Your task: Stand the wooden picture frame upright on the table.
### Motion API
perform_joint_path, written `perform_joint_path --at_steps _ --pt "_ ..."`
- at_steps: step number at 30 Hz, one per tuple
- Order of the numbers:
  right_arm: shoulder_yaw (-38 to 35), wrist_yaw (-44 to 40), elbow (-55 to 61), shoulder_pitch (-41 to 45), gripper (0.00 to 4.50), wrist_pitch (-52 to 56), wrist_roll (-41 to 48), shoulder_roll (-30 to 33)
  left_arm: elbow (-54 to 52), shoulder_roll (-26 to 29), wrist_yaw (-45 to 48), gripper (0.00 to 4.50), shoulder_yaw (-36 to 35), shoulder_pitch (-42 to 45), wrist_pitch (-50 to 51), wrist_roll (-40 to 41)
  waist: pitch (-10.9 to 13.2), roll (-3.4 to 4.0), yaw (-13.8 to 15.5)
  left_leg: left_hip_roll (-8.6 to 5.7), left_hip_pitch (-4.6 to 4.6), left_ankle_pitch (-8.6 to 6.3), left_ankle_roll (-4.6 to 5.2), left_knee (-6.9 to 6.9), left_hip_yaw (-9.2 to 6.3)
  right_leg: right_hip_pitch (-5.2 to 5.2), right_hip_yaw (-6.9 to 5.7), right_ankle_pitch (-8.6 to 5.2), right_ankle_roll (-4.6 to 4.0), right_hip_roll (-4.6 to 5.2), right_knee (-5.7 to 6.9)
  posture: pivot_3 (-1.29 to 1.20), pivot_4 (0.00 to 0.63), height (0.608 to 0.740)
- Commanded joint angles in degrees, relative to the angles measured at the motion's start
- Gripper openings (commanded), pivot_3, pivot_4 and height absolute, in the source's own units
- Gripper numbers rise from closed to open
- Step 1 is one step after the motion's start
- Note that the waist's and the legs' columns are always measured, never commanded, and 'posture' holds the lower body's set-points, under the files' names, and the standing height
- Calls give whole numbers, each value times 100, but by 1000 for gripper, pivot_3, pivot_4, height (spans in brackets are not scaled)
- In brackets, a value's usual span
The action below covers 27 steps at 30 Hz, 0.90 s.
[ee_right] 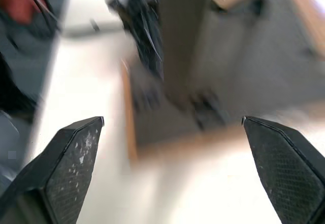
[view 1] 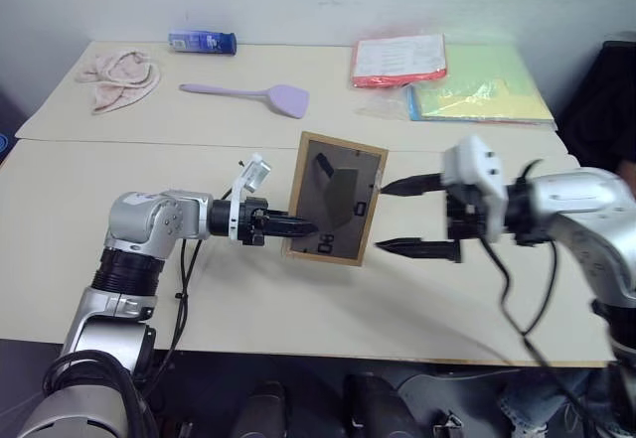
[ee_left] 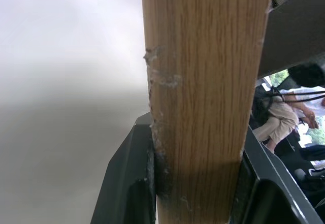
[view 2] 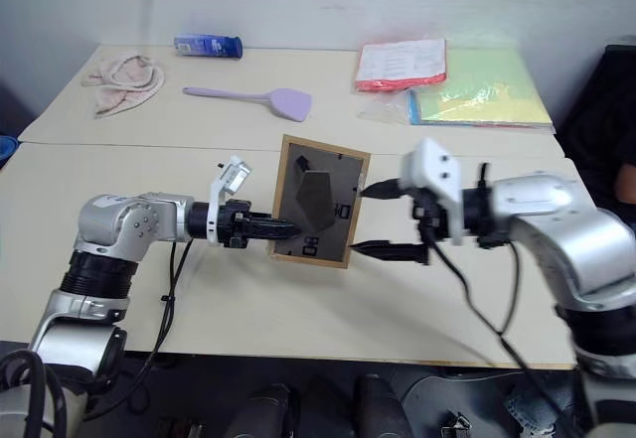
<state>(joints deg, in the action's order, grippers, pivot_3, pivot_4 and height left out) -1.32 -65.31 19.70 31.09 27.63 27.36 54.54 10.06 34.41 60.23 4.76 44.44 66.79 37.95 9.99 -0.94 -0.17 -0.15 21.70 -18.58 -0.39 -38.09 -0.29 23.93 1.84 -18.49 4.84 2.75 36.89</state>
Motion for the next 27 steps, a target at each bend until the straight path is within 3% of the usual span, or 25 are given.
perform_joint_path --at_steps 1,4,6,9,15,18,25,27 --pt "143 736 -1030 -136 4500 -4294 -2315 -51 -149 22 160 1268 -264 141 245 330 1 0 -6 -1 -2 0 0 -3 6 -1 2 0 0 -2 2 0 150 740" --pt "351 2008 -2154 125 4500 -7052 -3915 -473 -169 17 151 1268 -312 190 387 404 8 -1 -55 0 -12 1 -1 -8 27 0 18 3 6 -11 15 0 150 740" --pt "351 3387 -2705 369 4500 -8404 -5483 -710 -153 -30 100 1268 -396 236 575 502 11 0 -103 2 -18 5 -6 -8 32 1 24 3 6 -13 25 0 150 740" --pt "359 5512 -3089 698 4500 -9062 -7463 -903 -120 -82 58 1268 -536 311 804 634 11 0 -142 1 -5 12 -18 -9 54 38 43 2 4 -16 79 0 150 740" --pt "918 8042 -3564 1237 4500 -8766 -9131 -1058 -272 12 193 1268 -493 283 1130 820 11 1 -179 2 55 27 -38 -31 74 131 71 -1 -1 -28 118 0 150 740" --pt "1319 8737 -3801 1474 3848 -8681 -9503 -1088 -333 21 205 1268 -423 224 1155 819 11 1 -194 3 55 31 -44 -27 82 140 79 -3 -5 -32 121 0 150 740" --pt "1919 9598 -3897 1710 1452 -8501 -9887 -932 -231 0 274 1268 -322 308 1191 836 11 1 -194 1 54 33 -45 -26 87 143 82 -4 -6 -32 152 0 150 740" --pt "2009 9650 -3938 1746 1337 -8484 -9851 -867 -228 14 306 1268 -282 302 1110 794 11 1 -196 2 54 34 -45 -27 87 144 82 -4 -7 -34 154 0 150 740"
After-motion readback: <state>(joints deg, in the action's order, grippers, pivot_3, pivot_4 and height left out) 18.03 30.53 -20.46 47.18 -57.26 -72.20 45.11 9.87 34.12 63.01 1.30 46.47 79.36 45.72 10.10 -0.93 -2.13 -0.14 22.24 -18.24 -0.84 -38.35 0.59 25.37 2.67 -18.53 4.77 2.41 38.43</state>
